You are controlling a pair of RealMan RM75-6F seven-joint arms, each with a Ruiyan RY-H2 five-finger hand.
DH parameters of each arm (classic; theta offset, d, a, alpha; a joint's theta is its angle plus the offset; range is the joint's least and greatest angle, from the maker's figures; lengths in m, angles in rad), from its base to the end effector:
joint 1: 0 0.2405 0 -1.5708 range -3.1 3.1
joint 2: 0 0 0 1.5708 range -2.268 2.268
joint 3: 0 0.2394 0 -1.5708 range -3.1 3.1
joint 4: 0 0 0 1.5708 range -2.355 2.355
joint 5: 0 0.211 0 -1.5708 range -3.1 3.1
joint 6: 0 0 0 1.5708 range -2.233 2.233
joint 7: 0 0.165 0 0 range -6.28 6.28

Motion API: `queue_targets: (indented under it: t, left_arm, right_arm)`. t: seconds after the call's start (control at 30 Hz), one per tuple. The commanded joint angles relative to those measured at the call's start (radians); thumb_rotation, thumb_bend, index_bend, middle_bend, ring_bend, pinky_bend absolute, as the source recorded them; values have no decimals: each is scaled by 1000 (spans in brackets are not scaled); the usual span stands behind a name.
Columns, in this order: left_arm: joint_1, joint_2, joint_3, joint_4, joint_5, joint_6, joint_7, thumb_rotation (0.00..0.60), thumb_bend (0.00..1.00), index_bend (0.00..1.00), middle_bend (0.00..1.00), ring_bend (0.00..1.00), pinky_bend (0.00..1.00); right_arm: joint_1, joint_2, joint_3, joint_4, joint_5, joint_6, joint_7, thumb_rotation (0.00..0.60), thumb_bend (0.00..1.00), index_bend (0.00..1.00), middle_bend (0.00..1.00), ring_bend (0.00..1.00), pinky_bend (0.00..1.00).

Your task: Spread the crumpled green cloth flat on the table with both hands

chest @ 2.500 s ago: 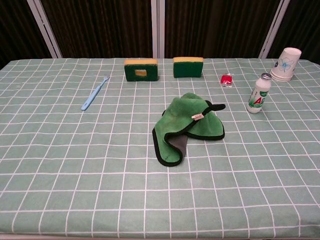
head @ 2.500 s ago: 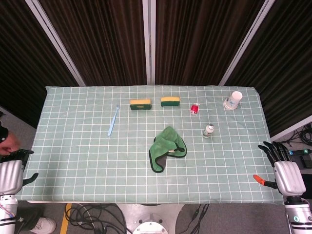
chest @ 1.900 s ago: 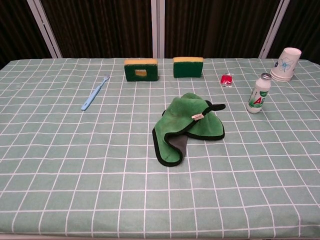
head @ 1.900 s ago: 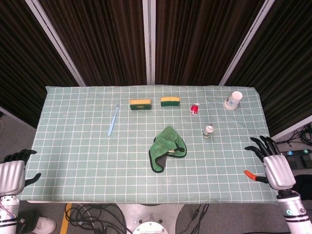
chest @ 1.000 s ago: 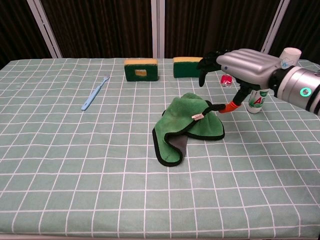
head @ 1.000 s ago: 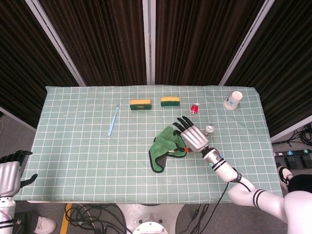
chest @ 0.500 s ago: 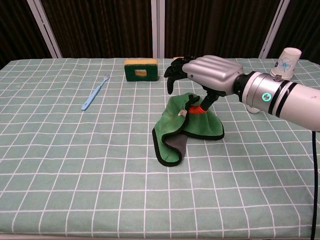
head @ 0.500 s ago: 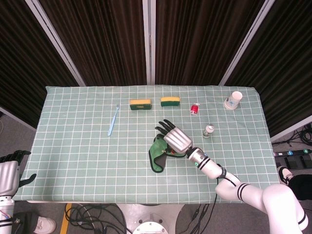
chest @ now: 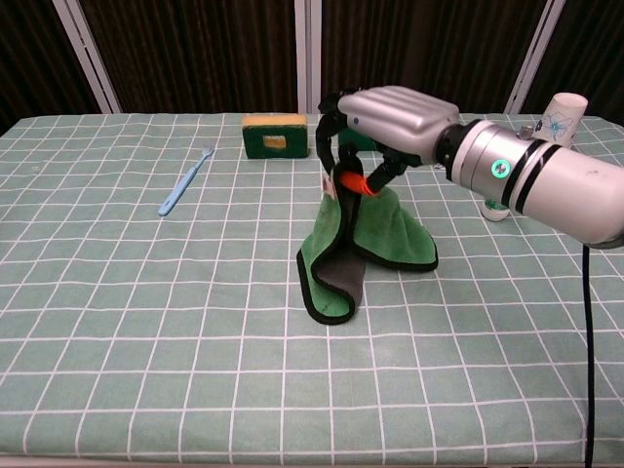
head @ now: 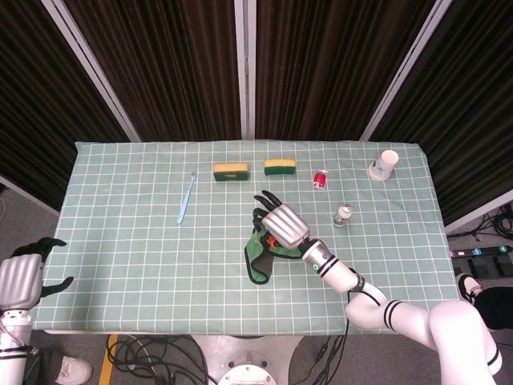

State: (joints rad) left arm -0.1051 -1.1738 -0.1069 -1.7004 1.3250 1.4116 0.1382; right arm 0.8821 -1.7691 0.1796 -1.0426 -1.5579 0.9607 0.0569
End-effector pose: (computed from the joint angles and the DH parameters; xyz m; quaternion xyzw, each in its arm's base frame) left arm -0.2937 0.2147 0.1316 -0.5552 -0.4346 -0.3605 0.6107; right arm -0.0777 -0.3776 -0.0673 0.7898 -0.2644 0.4526 0.3186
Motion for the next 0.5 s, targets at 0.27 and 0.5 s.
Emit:
queue_targets:
  t: [0.27, 0.5]
  left_arm:
    - [-214, -126, -125, 151, -97, -277, -240, 600, 91, 401, 393, 360, 330]
    - [-345, -254, -182, 278, -205, -416, -246, 600, 22, 401, 354, 361, 330]
  right_arm:
    - [110, -11, 228, -152, 285, -65, -322, 600, 528, 862, 321, 81, 0]
    - [222, -57, 323, -164, 467, -78, -530, 600, 531, 854, 309, 79, 0]
